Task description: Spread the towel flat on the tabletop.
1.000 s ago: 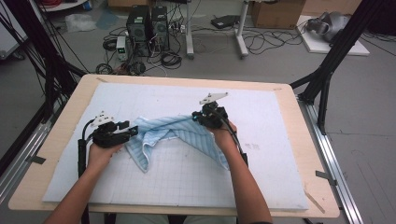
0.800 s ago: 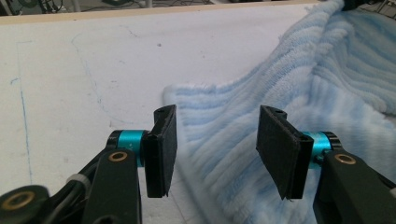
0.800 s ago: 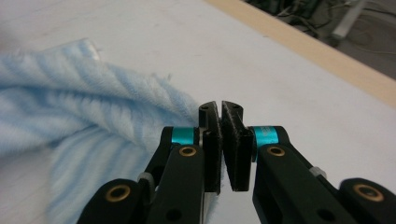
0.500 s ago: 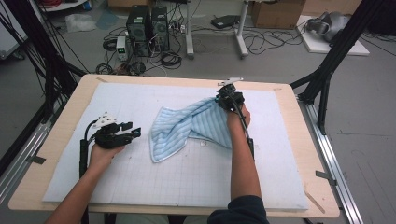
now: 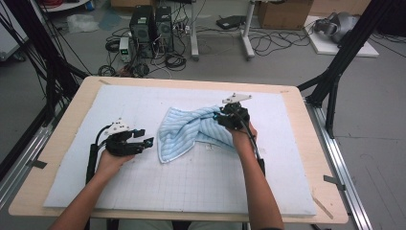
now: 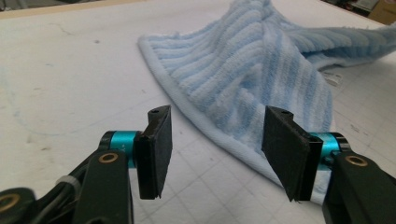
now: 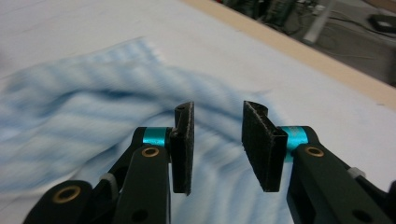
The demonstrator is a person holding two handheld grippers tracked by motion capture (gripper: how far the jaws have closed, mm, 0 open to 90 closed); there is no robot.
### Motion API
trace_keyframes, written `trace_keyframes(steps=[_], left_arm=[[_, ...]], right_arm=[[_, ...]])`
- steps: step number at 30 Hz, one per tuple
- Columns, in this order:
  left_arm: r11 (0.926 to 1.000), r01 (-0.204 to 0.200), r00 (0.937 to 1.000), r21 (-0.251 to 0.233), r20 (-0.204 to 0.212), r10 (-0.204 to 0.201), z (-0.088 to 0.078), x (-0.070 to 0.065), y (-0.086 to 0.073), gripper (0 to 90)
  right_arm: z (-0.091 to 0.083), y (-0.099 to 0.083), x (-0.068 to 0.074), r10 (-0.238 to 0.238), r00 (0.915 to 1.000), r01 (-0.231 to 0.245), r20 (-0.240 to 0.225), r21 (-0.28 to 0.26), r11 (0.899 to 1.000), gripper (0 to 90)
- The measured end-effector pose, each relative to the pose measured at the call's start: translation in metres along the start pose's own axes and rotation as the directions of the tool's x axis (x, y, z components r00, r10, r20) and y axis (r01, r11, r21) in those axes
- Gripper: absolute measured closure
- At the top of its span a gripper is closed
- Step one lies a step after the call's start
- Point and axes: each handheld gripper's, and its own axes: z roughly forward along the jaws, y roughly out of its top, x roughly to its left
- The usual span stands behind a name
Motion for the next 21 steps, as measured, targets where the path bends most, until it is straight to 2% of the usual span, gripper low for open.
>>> trace_keyframes(steps=[2, 3, 5, 7, 10, 11, 12, 13, 14, 15, 16, 17, 18, 19, 20, 21], left_arm=[[0.9999, -0.005, 1.0, 0.009, 0.003, 0.005, 0.002, -0.001, 0.0, 39.8], [0.9999, 0.001, 1.0, 0.016, 0.006, -0.001, 0.005, -0.003, -0.001, 39.8], [0.9995, -0.002, 0.9999, 0.03, 0.014, 0.001, 0.009, -0.007, -0.001, 38.3], [0.9987, -0.01, 0.9999, 0.05, 0.014, 0.009, 0.015, -0.011, -0.001, 38.4], [0.9915, -0.02, 0.9997, 0.129, -0.012, 0.022, 0.026, -0.017, 0.0, 38.1], [0.9895, -0.028, 0.9994, 0.142, -0.016, 0.031, 0.029, -0.019, 0.001, 38.1], [0.9831, -0.067, 0.9968, 0.171, -0.033, 0.073, 0.034, -0.024, 0.002, 39.4], [0.9831, -0.067, 0.9968, 0.171, -0.033, 0.073, 0.034, -0.024, 0.002, 41.3], [0.9769, -0.083, 0.9952, 0.197, -0.035, 0.092, 0.036, -0.026, 0.002, 45.1], [0.9723, -0.099, 0.9932, 0.211, -0.039, 0.11, 0.038, -0.028, 0.002, 49.9], [0.9689, -0.124, 0.99, 0.214, -0.039, 0.136, 0.039, -0.03, 0.003, 49.9], [0.969, -0.128, 0.9901, 0.212, -0.03, 0.137, 0.04, -0.031, 0.004, 57.0], [0.965, -0.144, 0.9874, 0.22, -0.033, 0.154, 0.04, -0.031, 0.005, 75.8], [0.9621, -0.155, 0.985, 0.224, -0.039, 0.168, 0.041, -0.032, 0.007, 75.8], [0.9614, -0.161, 0.9831, 0.223, -0.05, 0.176, 0.042, -0.031, 0.008, 81.4], [0.964, -0.146, 0.9845, 0.222, -0.063, 0.164, 0.042, -0.028, 0.01, 84.0]], right_arm=[[-0.002, -0.008, 0.013, -0.026, 0.9984, 0.025, -0.05, -0.005, 1.0, 64.3], [-0.002, -0.008, 0.013, -0.026, 0.9984, 0.025, -0.05, -0.005, 1.0, 64.3], [-0.002, -0.021, 0.03, -0.037, 0.9924, 0.038, -0.118, 0.006, 0.999, 63.5], [-0.001, -0.027, 0.038, -0.058, 0.9872, 0.06, -0.149, 0.008, 0.998, 62.9], [0.0, -0.035, 0.048, -0.059, 0.9792, 0.063, -0.194, 0.017, 0.998, 59.9], [0.0, -0.035, 0.048, -0.059, 0.9792, 0.063, -0.194, 0.017, 0.998, 59.9], [0.001, -0.037, 0.051, -0.053, 0.9736, 0.066, -0.222, 0.051, 0.997, 58.1], [0.001, -0.037, 0.051, -0.053, 0.9736, 0.066, -0.222, 0.051, 0.997, 58.1], [0.001, -0.036, 0.055, -0.061, 0.9677, 0.076, -0.245, 0.052, 0.996, 58.6], [0.002, -0.035, 0.056, -0.07, 0.9659, 0.084, -0.249, 0.047, 0.995, 61.0], [0.002, -0.035, 0.056, -0.07, 0.9659, 0.084, -0.249, 0.047, 0.995, 61.0], [0.003, -0.035, 0.059, -0.085, 0.9608, 0.101, -0.264, 0.048, 0.994, 64.5], [0.008, -0.035, 0.063, -0.103, 0.9548, 0.125, -0.279, 0.061, 0.99, 67.1], [0.008, -0.035, 0.063, -0.103, 0.9548, 0.125, -0.279, 0.061, 0.99, 67.1], [0.012, -0.036, 0.066, -0.113, 0.9549, 0.139, -0.274, 0.077, 0.987, 67.2], [0.019, -0.038, 0.068, -0.132, 0.9572, 0.163, -0.258, 0.102, 0.981, 66.7]])
